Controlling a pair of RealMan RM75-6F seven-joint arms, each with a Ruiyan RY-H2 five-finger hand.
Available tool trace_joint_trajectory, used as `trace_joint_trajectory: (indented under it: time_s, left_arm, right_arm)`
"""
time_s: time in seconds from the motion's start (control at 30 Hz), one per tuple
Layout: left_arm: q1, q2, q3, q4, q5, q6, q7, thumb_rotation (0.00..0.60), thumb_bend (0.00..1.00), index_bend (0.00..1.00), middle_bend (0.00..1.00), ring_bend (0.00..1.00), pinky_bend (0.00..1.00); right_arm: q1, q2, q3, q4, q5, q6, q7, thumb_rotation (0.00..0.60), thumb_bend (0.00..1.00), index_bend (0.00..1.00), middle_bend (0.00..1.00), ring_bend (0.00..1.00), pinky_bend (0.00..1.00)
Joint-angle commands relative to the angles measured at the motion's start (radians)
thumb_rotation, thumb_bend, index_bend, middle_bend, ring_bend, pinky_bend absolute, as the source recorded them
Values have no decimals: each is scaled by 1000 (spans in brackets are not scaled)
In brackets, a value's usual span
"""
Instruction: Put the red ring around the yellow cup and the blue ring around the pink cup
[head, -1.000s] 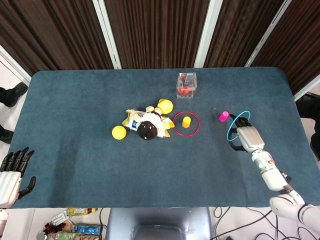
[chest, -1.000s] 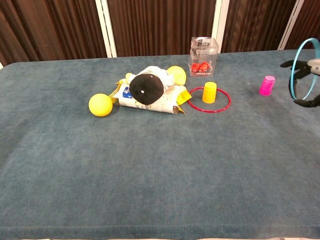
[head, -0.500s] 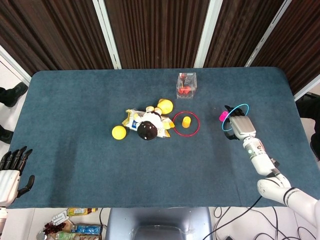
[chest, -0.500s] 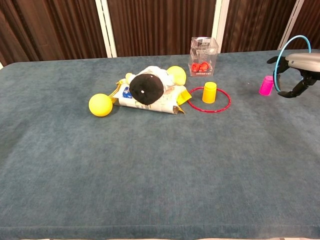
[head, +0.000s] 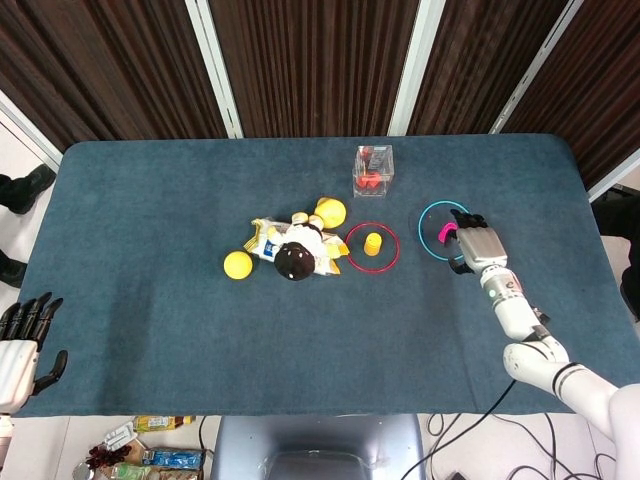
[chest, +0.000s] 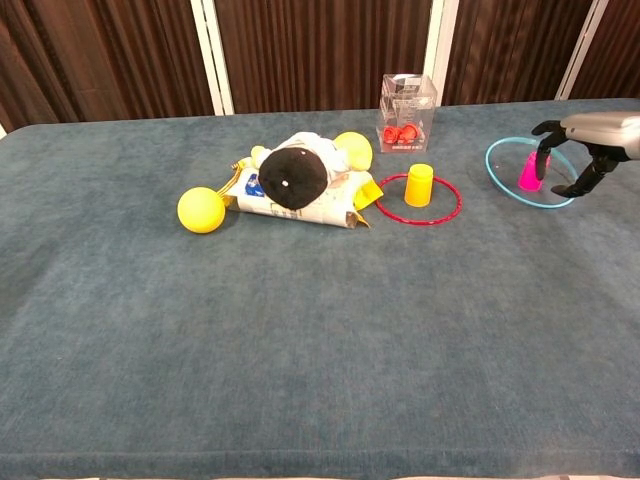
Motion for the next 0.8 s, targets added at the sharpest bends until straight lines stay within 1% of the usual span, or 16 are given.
trace_joint_trajectory:
  time_s: [0.03,0.1,0.17,0.2,0.23,0.3,0.33,0.37,0.4,0.43,0.47,0.5,0.57,0.6,0.7,0.8]
  left_arm:
    - [4,3,0,1,6,9,-9,600,441,0,0,0,40]
    - [6,5,1,1,10,15,-16,600,441,0,0,0,40]
    - [9,7,2,4,16,22,-24,600,441,0,0,0,40]
    - [10,8,3,5,18,24,-28,600,441,0,0,0,40]
    - [10,8,2,7,21,27,-34,600,442,0,0,0,40]
    - [10,7,2,12,25,31,-38,600,442,0,0,0,40]
    - [8,5,1,15,27,31,-39,600,442,0,0,0,40]
    - [7,3,1,16,28,30,-38,600,442,0,0,0,40]
    - [6,1,1,18,29,28,-35,600,442,0,0,0,40]
    - [4,-2,1,19,30,25,-30,600,442,0,0,0,40]
    - [3,-4,2,18,31,23,-26,600,442,0,0,0,40]
    - [2,-6,2,18,31,20,-22,600,442,0,0,0,40]
    - [-1,-10,1,16,33,20,-15,600,442,0,0,0,40]
    - [-1,-11,1,16,37,22,-15,600,442,0,0,0,40]
    - [-2,-13,2,16,40,24,-14,600,442,0,0,0,40]
    - [-5,-20,1,20,53,30,-11,600,442,0,0,0,40]
  right_arm:
    - [-10,13,2,-33,-3,29,2,600,473,477,74,0,0]
    - [-36,40,1,-88,-16,85,9,600,473,429,75,0,0]
    - [-97,92,-9,-201,-55,199,27,600,473,356,69,0,0]
    - [-134,121,-21,-266,-80,261,33,600,473,292,53,0,0]
    - [-190,163,-46,-361,-122,350,42,600,469,222,33,0,0]
    - [-282,223,-107,-491,-200,484,34,600,452,129,6,0,0]
    - [-343,260,-157,-565,-241,560,-2,600,437,94,1,0,0]
    - [-390,282,-193,-613,-264,618,-48,600,430,77,0,0,0]
    - [-436,300,-226,-655,-283,677,-104,600,420,59,0,0,0]
    - [-500,317,-263,-705,-303,763,-176,600,419,48,0,0,0]
    - [-548,321,-284,-737,-323,837,-216,600,419,40,0,0,0]
    - [-589,317,-297,-752,-355,911,-232,600,418,31,0,0,0]
    - [-660,292,-311,-733,-424,1046,-233,600,417,18,0,0,0]
    - [-678,290,-318,-726,-437,1069,-243,600,416,11,0,0,0]
    - [-689,294,-323,-726,-446,1080,-248,600,416,2,0,0,0]
    - [-703,294,-303,-718,-450,1105,-223,600,417,0,0,0,0]
